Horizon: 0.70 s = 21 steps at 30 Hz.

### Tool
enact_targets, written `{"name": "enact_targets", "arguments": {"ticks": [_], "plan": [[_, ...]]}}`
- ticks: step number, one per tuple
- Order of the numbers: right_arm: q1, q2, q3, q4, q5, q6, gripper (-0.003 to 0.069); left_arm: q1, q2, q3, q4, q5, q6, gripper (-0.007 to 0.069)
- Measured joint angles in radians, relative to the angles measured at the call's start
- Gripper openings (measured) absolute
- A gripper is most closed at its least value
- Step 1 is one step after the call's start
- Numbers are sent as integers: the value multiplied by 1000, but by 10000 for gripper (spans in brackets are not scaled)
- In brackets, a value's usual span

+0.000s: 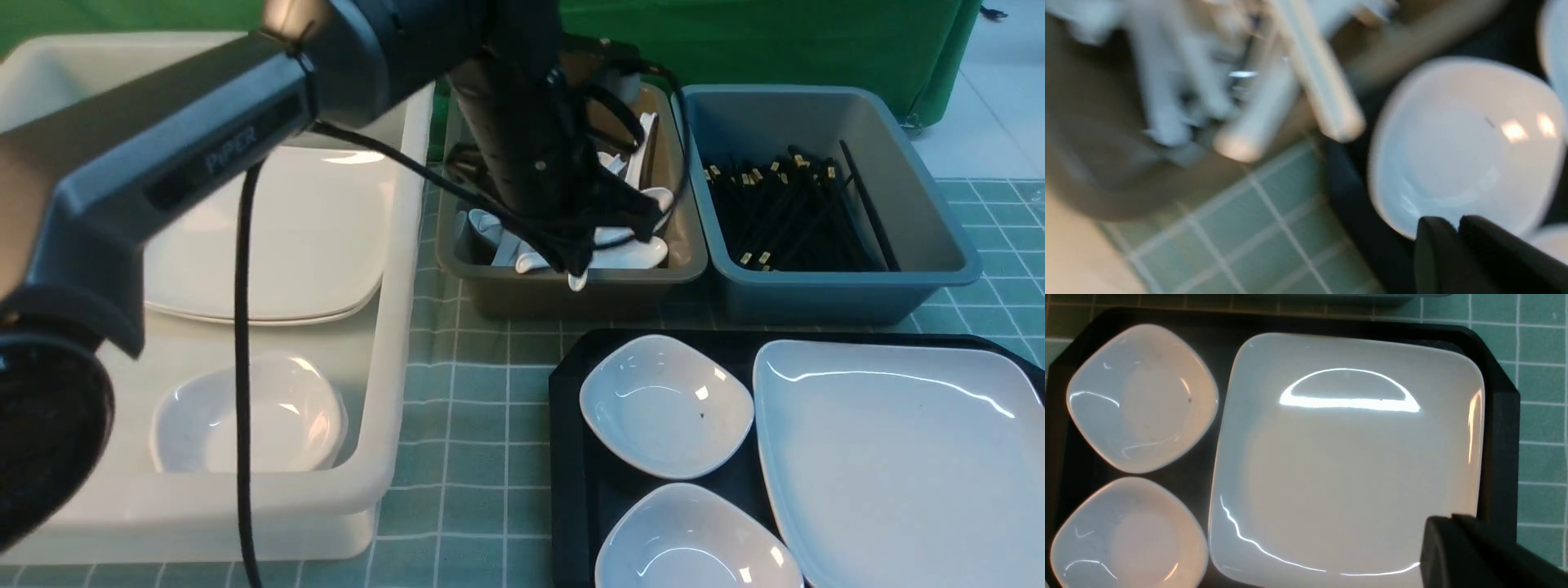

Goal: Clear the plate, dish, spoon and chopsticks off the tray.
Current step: Use the left arm to grab a small plate from the dinner plate

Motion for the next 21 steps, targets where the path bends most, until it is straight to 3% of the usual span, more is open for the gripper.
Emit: {"name": "enact_targets", "arguments": {"ticks": [5, 10, 13, 21], "plan": [[0, 0, 1, 1, 3, 0, 38, -98, -12, 87, -6, -20, 23, 5], [0, 0, 1, 1, 3, 0, 45, -123, 26, 133, 65, -207, -9, 4], [0, 0, 1, 1, 3, 0, 51, -69, 43, 133, 79, -317, -46, 4], [0, 0, 1, 1, 3, -5, 57, 93, 74, 133, 54, -371, -67, 7]]}}
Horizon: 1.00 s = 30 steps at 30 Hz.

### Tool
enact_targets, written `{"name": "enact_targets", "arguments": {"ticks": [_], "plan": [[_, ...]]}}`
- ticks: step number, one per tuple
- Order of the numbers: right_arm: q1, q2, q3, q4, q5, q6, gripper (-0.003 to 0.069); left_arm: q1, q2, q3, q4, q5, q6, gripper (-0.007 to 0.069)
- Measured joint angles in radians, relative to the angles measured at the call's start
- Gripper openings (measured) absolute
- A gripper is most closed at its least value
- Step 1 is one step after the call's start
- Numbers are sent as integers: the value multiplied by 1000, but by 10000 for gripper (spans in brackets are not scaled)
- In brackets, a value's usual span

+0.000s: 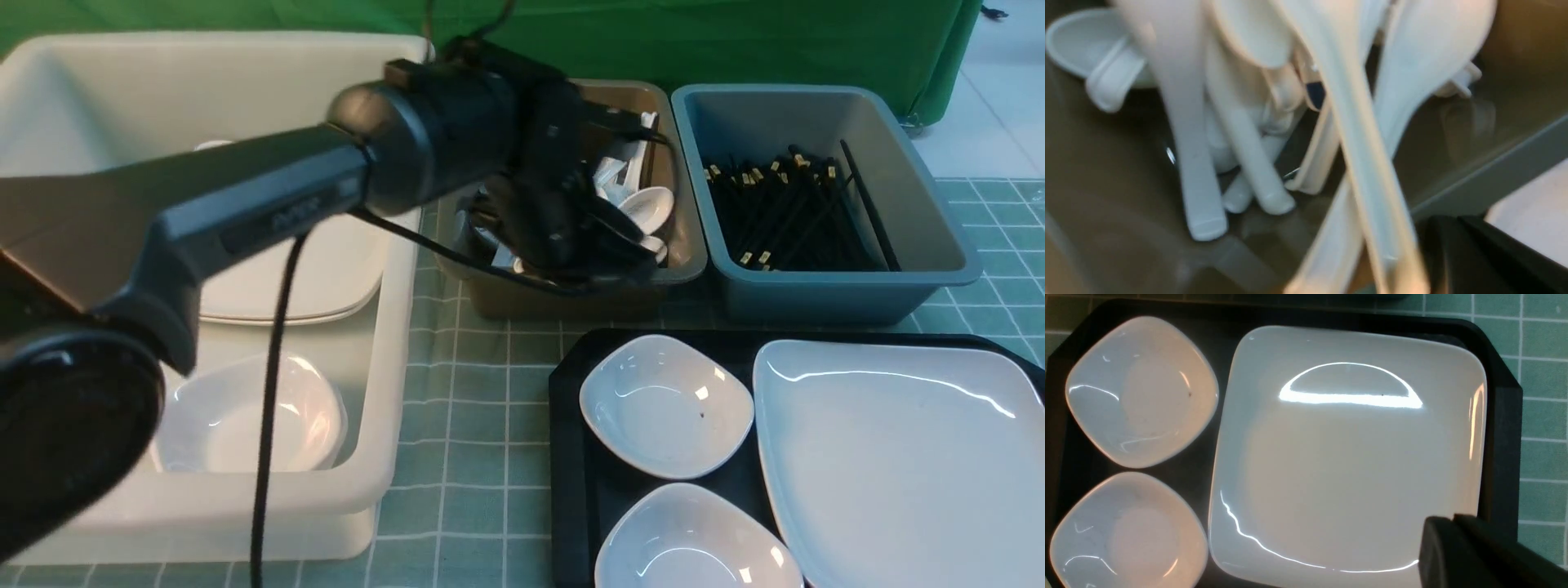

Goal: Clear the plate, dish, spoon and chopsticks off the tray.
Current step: Use the left arm to grab a small plate from the dinner plate

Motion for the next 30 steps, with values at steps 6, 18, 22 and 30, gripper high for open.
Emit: {"name": "enact_targets", "arguments": {"ticks": [6, 18, 22, 30], "plan": [[0, 0, 0, 0, -1, -8, 67, 99, -2, 0, 6, -31, -14, 8], [0, 0, 0, 3, -1, -12, 75, -33, -110, 3, -135, 223, 69, 8], [0, 0, 0, 3, -1, -13, 77, -152, -111, 40, -130, 289, 82, 8], [0, 0, 2, 3, 0, -15, 88, -259, -64, 146, -67, 323, 58, 47]]}}
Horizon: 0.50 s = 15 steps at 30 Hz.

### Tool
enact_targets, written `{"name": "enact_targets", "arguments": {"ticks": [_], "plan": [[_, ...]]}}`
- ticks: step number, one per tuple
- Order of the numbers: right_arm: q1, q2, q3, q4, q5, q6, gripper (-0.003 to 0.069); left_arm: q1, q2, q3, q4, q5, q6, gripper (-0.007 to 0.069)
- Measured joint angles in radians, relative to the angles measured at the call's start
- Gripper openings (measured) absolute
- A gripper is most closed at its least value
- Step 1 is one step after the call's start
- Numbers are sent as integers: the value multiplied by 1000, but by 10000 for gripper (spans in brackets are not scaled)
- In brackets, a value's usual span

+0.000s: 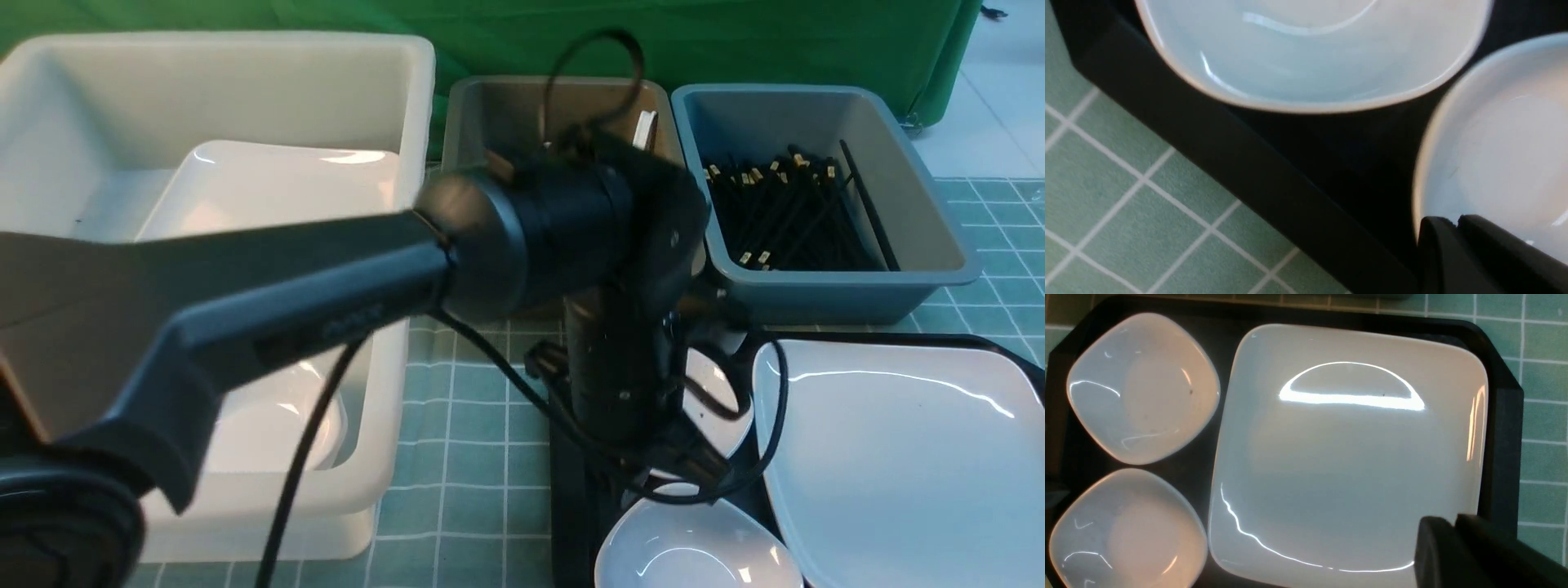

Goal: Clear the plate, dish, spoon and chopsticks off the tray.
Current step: Use the left arm to grab a small plate from the dinner plate

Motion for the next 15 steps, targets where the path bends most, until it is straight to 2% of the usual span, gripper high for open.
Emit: {"name": "enact_targets", "arguments": {"ticks": [3, 7, 8, 9, 13, 15], "plan": [[0, 0, 3, 0, 0, 0, 90, 0, 19, 4, 14, -36, -2, 124], [0, 0, 3, 1, 0, 0, 90, 0, 54, 4, 7, -68, 5, 278], [0, 0, 3, 1, 0, 0, 90, 0, 55, 4, 7, -69, 6, 286], [0, 0, 3, 1, 0, 0, 90, 0, 65, 5, 1, -74, 9, 338], [0, 0, 3, 1, 0, 0, 90, 0, 94, 5, -28, -94, 31, 432], [0, 0, 3, 1, -1, 0, 90, 0, 104, 5, -39, -98, 41, 436]]}}
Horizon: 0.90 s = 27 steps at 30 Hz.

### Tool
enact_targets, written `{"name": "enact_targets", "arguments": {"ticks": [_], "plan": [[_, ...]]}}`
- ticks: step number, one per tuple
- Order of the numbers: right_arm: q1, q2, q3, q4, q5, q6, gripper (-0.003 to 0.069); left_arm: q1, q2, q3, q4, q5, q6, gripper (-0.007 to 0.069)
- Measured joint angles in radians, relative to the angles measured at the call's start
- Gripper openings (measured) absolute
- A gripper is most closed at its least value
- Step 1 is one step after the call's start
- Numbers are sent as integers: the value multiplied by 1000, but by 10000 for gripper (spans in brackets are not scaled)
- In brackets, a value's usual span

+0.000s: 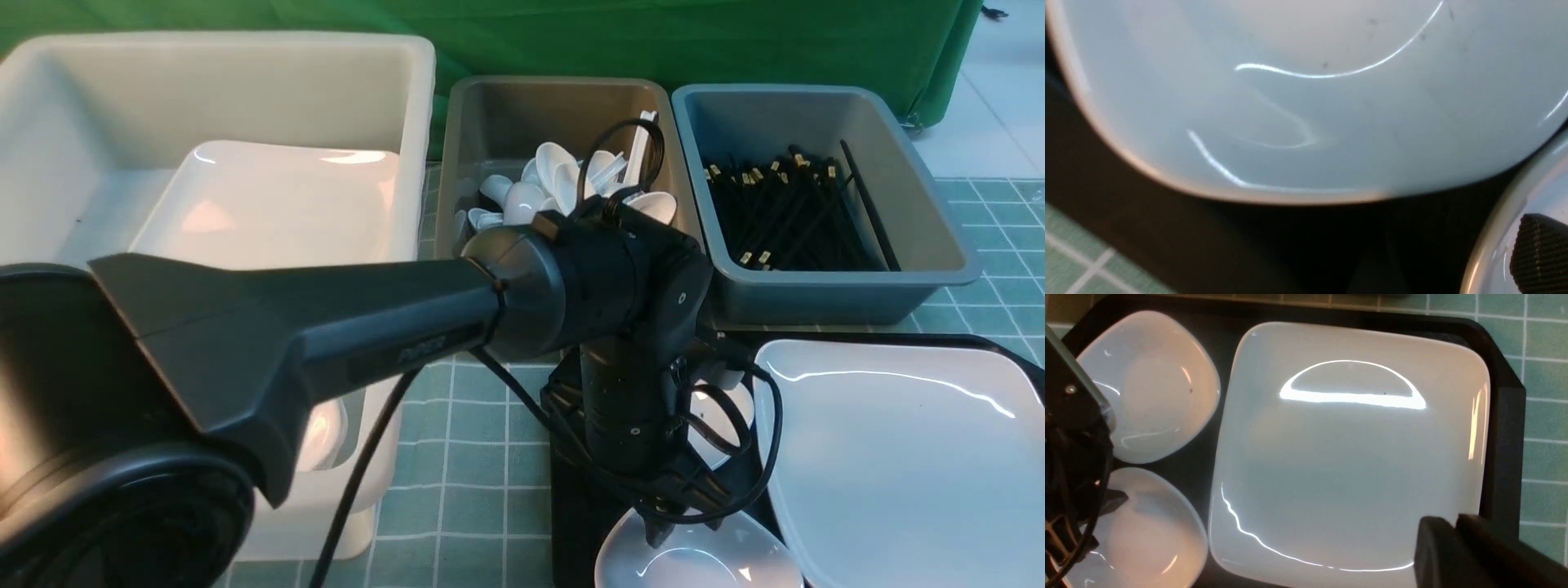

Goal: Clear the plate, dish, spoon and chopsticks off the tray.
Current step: Use the left arm to grab a small plate from the dinner plate, then use the left arm to put the small plate into the large storage box on the left

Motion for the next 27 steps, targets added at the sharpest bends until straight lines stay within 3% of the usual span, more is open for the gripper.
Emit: {"name": "enact_targets", "arguments": {"ticks": [3, 6, 7, 8, 14, 20, 27], "plan": [[0, 0, 0, 0, 0, 0, 90, 0, 18, 0, -16, 5, 10, 367], [0, 0, 0, 0, 0, 0, 90, 0, 23, -2, -30, 27, 10, 205], [0, 0, 0, 0, 0, 0, 90, 0, 23, -2, -30, 27, 10, 205], [0, 0, 0, 0, 0, 0, 90, 1, 17, -4, -41, 45, 8, 139], [0, 0, 0, 1, 0, 0, 90, 4, -2, -7, -53, 73, -10, 123], [0, 0, 0, 1, 0, 0, 93, 7, -94, -3, -25, 85, -10, 30], [0, 0, 0, 1, 0, 0, 99, 45, -198, -1, -74, 90, -2, 20]]}}
